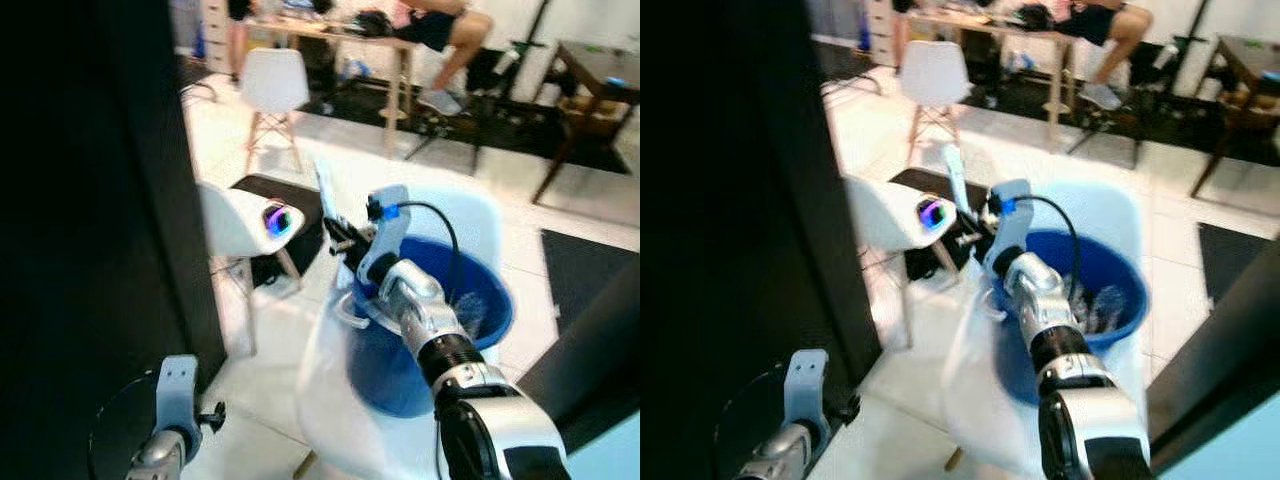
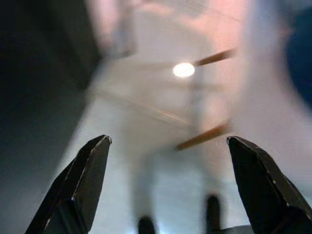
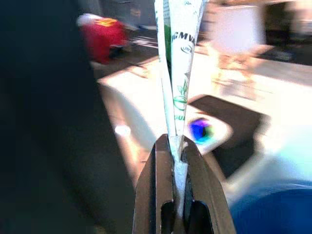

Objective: Clean up the room

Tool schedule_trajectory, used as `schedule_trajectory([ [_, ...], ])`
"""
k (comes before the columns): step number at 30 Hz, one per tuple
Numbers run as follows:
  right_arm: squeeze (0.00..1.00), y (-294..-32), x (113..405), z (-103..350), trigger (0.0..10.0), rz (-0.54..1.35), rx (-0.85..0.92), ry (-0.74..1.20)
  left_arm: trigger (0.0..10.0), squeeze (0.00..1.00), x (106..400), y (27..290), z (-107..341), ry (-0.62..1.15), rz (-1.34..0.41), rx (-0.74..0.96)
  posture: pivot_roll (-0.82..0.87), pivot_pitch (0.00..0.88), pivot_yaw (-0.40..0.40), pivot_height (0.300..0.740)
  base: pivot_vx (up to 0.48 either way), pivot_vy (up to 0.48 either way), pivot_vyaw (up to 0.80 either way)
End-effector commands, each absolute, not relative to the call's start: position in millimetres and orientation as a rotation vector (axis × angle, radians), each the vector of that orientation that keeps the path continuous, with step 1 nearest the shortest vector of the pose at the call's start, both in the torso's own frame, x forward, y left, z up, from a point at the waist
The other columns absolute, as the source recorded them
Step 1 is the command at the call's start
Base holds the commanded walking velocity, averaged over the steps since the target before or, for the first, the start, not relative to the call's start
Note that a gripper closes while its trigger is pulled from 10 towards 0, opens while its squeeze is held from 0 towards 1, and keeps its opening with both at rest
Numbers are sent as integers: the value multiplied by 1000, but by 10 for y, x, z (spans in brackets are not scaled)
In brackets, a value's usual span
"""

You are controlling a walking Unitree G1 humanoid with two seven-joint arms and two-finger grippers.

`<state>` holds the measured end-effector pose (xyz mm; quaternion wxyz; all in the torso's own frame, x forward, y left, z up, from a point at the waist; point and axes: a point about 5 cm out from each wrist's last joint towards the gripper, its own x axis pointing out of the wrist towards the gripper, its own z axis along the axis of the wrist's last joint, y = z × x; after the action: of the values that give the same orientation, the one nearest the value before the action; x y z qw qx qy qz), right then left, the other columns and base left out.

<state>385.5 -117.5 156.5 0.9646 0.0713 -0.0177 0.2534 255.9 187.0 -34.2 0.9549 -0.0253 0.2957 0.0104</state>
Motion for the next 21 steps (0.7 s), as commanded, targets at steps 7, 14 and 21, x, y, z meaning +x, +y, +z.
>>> schedule_trajectory([
  [7, 0, -1152, 3881, 1540, 10000, 467, 92, 3, 10000, 0, 2493, 1897, -399, 641, 43, -68, 107, 0, -58, 740, 242, 0, -457],
  [14, 0, -1293, 3864, 1245, 10000, 292, -95, 202, 10000, 0, 2515, 1902, -382, 631, 53, -62, 111, 0, -57, 740, 0, 0, 0],
  [21, 0, -1440, 3856, 1135, 10000, 144, -73, 300, 10000, 0, 2537, 1941, -357, 616, 67, -78, 121, 0, -53, 740, 0, 0, 0],
])
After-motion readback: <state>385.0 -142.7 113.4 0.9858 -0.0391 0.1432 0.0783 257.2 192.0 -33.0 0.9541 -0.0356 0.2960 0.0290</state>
